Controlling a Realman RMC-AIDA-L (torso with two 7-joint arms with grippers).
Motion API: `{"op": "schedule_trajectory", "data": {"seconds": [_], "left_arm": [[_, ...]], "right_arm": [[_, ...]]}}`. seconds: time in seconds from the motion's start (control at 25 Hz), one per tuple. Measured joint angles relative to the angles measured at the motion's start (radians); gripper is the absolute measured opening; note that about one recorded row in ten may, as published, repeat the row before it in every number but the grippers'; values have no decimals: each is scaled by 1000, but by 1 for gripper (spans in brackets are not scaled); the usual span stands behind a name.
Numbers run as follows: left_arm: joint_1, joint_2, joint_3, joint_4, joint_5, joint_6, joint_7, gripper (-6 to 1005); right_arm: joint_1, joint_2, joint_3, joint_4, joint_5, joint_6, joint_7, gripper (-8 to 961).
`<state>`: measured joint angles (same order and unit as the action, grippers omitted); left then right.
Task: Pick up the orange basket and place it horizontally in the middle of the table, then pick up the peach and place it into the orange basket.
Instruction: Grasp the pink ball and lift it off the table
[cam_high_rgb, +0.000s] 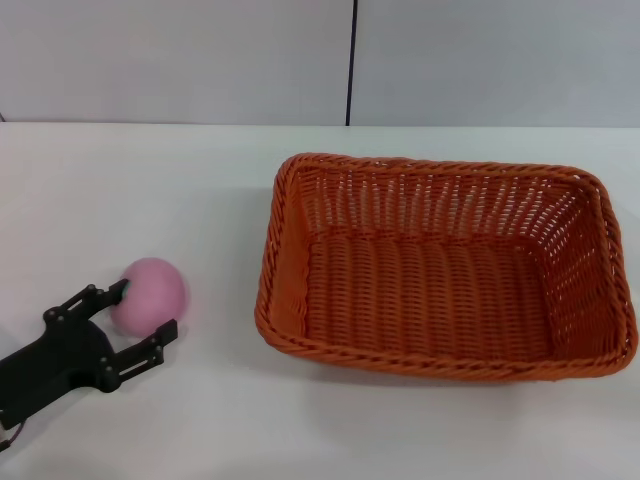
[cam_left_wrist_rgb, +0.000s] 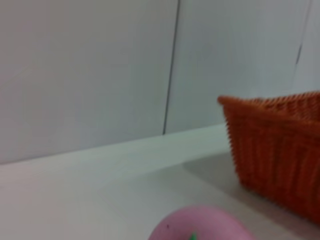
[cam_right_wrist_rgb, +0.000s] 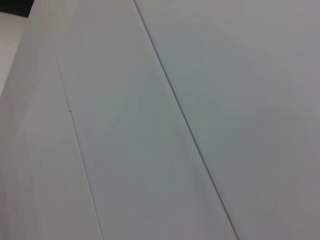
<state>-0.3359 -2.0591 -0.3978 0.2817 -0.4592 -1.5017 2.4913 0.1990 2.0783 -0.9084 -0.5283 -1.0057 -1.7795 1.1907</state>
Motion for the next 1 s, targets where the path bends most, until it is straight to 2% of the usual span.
{"op": "schedule_trajectory", "data": {"seconds": [0.08, 0.24, 0.48, 0.68, 0.84, 0.88, 1.0], "left_arm": [[-12, 0, 0, -30, -1, 74, 14, 840], [-21, 0, -8, -46, -3, 96, 14, 839], [-21, -1, -58, -50, -22, 57, 61, 689], [-15, -1, -63, -64, -73, 32, 115, 487], [-18, -1, -64, -65, -91, 8, 112, 459], [-17, 0, -64, -64, -118, -34, 109, 452], [-14, 2, -65, -61, -157, -95, 106, 430]], "right_arm": [[-5, -2, 9, 24, 1, -16, 0, 582], [-12, -1, 22, 38, 2, -23, -1, 582], [-20, -2, 69, 117, 3, -40, -34, 582], [-27, -2, 124, 187, 4, -43, -73, 582], [-35, -3, 171, 234, 4, -39, -105, 582], [-43, -3, 216, 269, 4, -37, -133, 582], [-50, -3, 259, 299, 4, -36, -154, 582]]}}
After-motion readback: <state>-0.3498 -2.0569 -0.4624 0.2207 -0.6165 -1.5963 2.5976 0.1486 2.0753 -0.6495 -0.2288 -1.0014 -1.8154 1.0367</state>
